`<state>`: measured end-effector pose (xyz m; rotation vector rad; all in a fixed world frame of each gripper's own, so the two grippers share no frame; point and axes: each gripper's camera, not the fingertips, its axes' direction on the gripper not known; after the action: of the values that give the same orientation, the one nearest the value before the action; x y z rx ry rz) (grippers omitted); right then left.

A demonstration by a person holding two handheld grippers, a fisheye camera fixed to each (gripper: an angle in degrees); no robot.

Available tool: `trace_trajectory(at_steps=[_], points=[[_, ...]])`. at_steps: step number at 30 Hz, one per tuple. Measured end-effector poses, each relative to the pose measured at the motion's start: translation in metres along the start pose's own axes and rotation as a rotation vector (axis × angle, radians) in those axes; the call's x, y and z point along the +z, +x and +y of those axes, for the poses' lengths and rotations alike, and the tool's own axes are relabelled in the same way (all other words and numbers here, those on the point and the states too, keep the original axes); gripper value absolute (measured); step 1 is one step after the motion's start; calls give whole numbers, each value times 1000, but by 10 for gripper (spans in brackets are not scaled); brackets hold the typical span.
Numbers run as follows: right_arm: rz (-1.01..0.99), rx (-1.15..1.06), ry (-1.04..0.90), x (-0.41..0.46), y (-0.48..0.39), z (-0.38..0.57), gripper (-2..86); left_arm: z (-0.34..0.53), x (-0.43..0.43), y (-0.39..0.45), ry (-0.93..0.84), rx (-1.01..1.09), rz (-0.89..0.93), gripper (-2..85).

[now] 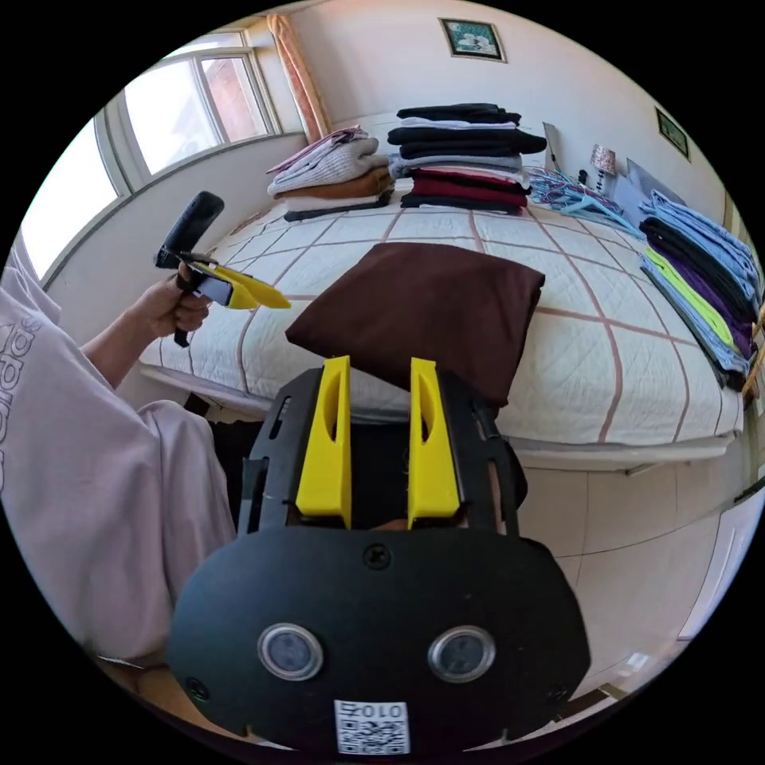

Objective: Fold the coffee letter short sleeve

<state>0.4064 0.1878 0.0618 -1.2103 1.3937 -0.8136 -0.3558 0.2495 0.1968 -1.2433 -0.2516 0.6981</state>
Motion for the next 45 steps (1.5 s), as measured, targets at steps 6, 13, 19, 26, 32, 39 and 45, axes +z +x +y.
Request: trace_trajectory(at_steps=[6,13,19,26,32,39,45], points=[[18,41,45,-12,6,23,108,16,29,-34,86,-183,159,162],[51,124,131,-34,38,63,102,15,57,-63,90,-274,267,133],[-189,277,140,-19,96,78,124,20,75,-81,94,-310,409,79],[-775,483,193,40,177,84,200,-3,37,-67,197,-232,540,73],[-956,556,316,57,246,81,232,-3,26,-74,221,-216,574,73],[-1072,569,318,66,311,66,247,22,28,-97,253,-244,615,74],[-1142,625,273,74,364,38,239,36,31,-107,223,-225,588,74]])
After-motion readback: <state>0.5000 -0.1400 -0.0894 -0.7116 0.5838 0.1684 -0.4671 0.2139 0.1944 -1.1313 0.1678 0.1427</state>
